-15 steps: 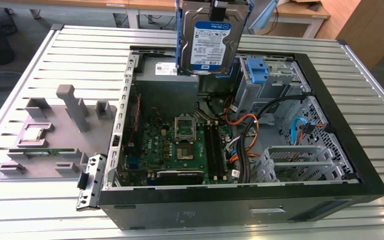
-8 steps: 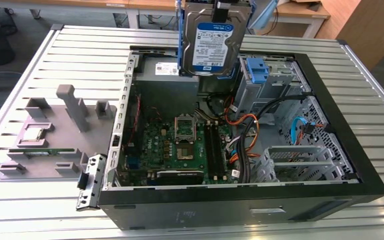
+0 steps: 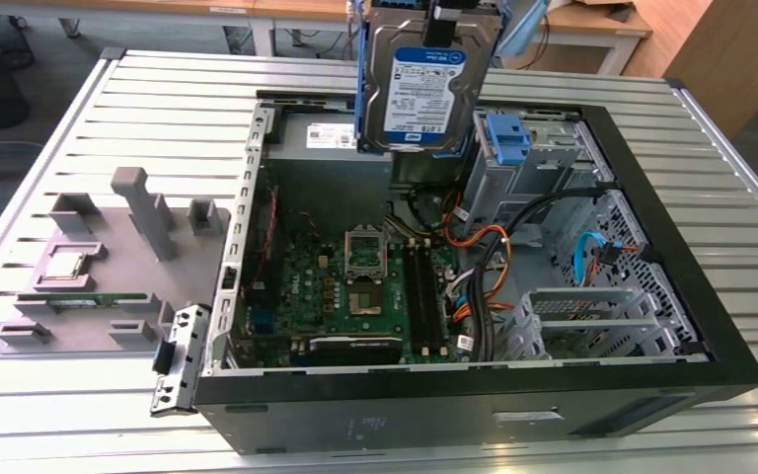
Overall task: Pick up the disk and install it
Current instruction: 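Pick up the disk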
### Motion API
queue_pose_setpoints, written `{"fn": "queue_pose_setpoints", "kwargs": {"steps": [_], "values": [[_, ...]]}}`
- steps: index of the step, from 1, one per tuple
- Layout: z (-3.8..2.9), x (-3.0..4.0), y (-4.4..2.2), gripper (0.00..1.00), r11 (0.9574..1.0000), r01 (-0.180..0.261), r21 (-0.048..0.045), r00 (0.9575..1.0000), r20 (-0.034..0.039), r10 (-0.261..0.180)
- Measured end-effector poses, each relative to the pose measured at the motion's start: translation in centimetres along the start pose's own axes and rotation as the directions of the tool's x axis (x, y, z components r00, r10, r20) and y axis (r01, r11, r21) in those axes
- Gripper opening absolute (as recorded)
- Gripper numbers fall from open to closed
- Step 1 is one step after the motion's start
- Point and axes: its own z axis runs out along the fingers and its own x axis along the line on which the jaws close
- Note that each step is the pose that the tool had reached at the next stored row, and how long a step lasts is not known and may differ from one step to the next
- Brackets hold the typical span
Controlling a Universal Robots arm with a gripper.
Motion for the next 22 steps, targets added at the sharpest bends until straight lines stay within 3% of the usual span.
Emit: {"fn": "queue_pose_setpoints", "kwargs": {"steps": [14, 22], "values": [[0.00, 0.42, -0.65, 0.35, 1.0000, 0.000, -0.0011, 1.0000, -0.0002, 0.000], [0.00, 1.07, -0.96, 0.35, 1.0000, 0.000, -0.0014, 1.0000, -0.0001, 0.000]]}}
